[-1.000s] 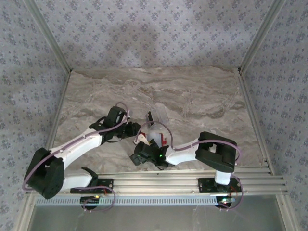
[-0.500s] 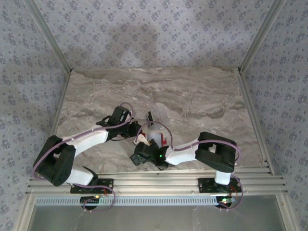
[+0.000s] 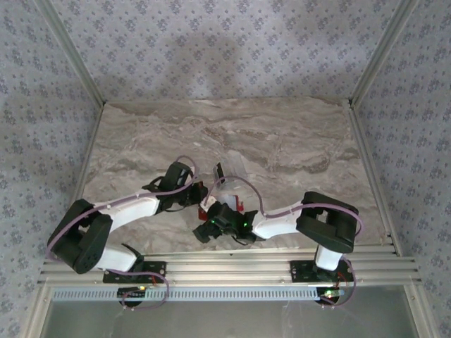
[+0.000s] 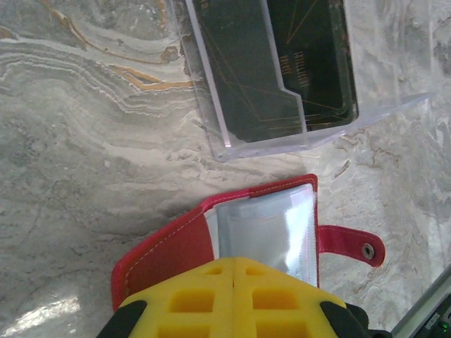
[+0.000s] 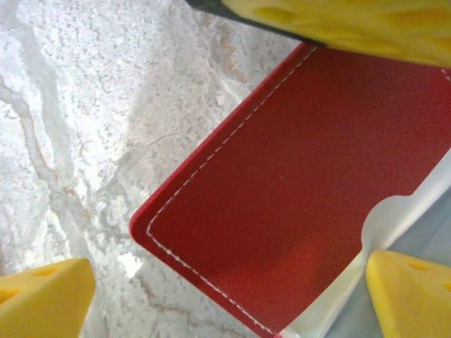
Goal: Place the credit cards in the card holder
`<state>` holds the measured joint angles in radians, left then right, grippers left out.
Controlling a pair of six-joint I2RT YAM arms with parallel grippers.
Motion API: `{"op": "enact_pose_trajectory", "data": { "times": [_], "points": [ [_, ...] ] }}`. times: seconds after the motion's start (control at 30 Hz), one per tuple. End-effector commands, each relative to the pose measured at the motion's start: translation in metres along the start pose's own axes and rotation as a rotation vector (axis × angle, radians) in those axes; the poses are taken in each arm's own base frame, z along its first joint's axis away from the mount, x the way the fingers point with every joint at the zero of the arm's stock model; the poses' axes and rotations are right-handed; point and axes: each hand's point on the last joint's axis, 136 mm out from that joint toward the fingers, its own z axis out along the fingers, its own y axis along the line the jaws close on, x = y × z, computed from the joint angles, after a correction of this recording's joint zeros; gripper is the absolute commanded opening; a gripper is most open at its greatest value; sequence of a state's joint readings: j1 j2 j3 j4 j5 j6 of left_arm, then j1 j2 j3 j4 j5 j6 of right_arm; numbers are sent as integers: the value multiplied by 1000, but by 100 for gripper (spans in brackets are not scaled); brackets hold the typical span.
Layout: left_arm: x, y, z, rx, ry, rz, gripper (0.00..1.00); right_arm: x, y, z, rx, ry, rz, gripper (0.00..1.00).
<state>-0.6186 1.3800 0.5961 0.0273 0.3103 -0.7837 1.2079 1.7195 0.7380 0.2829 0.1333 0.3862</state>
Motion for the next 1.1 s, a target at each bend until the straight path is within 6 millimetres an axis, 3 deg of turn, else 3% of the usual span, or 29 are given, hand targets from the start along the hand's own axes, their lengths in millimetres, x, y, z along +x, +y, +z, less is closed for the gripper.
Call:
{"op": "enact_pose_trajectory", "data": {
  "times": [0.0,0.13,0.43,0.73,1.07],
  "points": [
    [41,39,1,-126,102,11,3,50,-1,-6,-66,189,107,100],
    [42,28,-6,-68,97,16,3,47,-5,-8,-99,183,167,100],
    [45,34,-23,-101,71,34,4,40,-16,-11,-123,157,261,100],
    [59,37,-4,-143,133,83,4,30,-26,-17,-108,127,312,100],
    [54,31,10,-247,145,201,2,47,-51,-36,21,94,371,96]
  ]
}}
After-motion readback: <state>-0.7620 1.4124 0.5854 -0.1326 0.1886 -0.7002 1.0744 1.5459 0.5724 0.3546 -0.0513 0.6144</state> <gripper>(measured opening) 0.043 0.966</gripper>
